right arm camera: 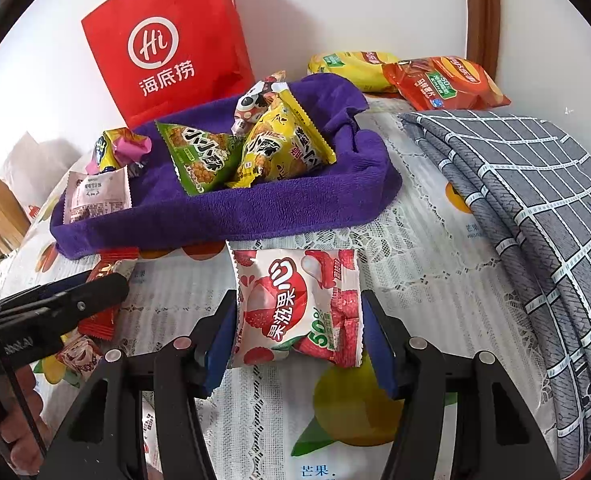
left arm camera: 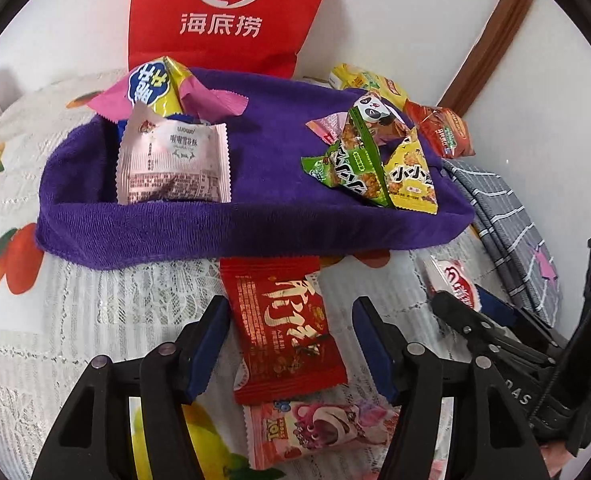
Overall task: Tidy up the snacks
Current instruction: 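Grasp the red packet from the bed with the left tool, then carry the lychee packet with the right tool while the left tool carries the red packet toward the towel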
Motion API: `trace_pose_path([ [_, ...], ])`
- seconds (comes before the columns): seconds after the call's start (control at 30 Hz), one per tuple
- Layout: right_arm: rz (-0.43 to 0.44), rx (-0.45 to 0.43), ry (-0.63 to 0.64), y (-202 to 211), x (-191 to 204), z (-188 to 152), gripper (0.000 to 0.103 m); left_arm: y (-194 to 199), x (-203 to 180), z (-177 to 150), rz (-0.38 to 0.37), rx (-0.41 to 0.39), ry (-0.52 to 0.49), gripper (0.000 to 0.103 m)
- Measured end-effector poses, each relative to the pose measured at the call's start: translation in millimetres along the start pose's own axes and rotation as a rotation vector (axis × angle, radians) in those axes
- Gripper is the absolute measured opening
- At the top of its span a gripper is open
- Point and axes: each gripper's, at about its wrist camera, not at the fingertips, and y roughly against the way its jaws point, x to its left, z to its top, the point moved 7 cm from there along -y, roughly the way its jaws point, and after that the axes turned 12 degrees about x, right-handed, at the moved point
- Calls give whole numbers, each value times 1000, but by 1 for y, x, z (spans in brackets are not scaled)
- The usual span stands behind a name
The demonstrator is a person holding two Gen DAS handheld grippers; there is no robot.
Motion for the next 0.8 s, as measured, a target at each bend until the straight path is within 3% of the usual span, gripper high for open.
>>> trace_pose_path([
  [0.1, 8, -2, -7, 0, 0, 0, 59, -2, -3, -1, 53, -12, -29, 60],
  [0.2, 11, -4, -9, 0, 0, 0, 59, -2, -5, -3, 143, -27, -67, 44],
  [0.27, 13, -4, -12, 0, 0, 0, 59, -1, -5, -4, 150, -31, -78, 42],
  [0.5, 17, -11, -31, 1, -2, 0, 59, 10, 1, -5, 41, -38, -40, 38],
  [0.8, 2, -14, -39, 2, -4, 0, 59, 36, -14, -5, -51, -117, -89, 38],
])
